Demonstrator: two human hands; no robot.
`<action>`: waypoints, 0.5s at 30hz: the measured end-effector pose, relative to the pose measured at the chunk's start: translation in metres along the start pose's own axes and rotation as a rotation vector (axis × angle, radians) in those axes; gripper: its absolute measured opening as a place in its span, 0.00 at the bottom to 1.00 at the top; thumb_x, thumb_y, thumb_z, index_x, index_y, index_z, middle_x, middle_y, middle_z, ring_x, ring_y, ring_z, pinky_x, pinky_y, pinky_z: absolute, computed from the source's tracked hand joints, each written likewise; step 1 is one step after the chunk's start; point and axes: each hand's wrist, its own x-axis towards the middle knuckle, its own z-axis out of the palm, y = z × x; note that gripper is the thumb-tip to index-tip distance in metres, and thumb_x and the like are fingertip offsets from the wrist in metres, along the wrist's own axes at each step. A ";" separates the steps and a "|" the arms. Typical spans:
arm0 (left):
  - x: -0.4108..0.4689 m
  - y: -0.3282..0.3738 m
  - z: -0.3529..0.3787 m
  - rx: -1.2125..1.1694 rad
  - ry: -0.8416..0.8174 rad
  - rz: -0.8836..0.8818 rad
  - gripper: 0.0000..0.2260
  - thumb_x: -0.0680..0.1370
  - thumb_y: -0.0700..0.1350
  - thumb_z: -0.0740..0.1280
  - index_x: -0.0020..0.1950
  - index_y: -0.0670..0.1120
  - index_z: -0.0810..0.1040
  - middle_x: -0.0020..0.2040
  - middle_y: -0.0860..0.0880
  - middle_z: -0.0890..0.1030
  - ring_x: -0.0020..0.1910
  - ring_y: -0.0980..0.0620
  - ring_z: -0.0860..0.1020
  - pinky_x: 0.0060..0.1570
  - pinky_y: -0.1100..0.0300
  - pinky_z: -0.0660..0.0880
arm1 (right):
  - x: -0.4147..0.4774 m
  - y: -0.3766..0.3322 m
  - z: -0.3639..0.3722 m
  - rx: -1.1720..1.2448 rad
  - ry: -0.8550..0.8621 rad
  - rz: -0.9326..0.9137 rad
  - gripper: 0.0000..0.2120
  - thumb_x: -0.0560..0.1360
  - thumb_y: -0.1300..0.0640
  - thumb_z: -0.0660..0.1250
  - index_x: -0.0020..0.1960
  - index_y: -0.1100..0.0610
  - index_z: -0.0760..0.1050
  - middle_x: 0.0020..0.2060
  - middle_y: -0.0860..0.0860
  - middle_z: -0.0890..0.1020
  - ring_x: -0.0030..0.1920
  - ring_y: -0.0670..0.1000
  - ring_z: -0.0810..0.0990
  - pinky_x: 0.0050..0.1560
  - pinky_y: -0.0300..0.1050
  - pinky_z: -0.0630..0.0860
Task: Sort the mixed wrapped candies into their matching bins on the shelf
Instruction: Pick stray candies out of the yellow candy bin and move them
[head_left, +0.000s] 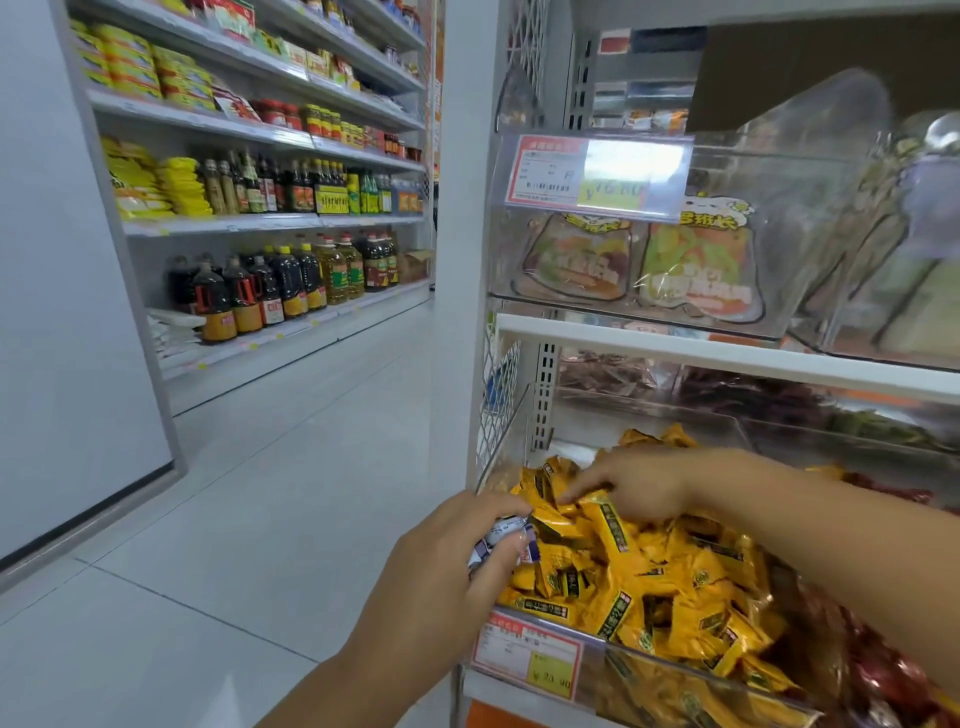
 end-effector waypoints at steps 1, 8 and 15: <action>-0.001 0.001 -0.001 -0.011 -0.003 -0.013 0.09 0.75 0.61 0.57 0.54 0.70 0.69 0.55 0.65 0.76 0.56 0.67 0.73 0.51 0.73 0.71 | -0.009 0.008 0.001 -0.025 0.005 0.007 0.24 0.78 0.56 0.55 0.68 0.34 0.67 0.65 0.46 0.74 0.59 0.50 0.76 0.58 0.46 0.74; -0.004 0.002 -0.004 -0.011 -0.001 -0.033 0.09 0.78 0.54 0.63 0.55 0.68 0.70 0.54 0.67 0.76 0.56 0.68 0.73 0.50 0.73 0.71 | -0.051 0.026 0.007 -0.120 -0.004 0.085 0.26 0.78 0.33 0.48 0.68 0.42 0.71 0.71 0.47 0.69 0.70 0.47 0.66 0.73 0.49 0.60; -0.003 0.001 -0.004 -0.064 0.031 -0.050 0.08 0.78 0.54 0.64 0.55 0.64 0.75 0.52 0.66 0.78 0.53 0.66 0.75 0.47 0.70 0.74 | -0.026 -0.040 -0.008 0.146 -0.054 -0.107 0.29 0.68 0.29 0.63 0.68 0.31 0.64 0.73 0.40 0.63 0.73 0.47 0.60 0.73 0.54 0.57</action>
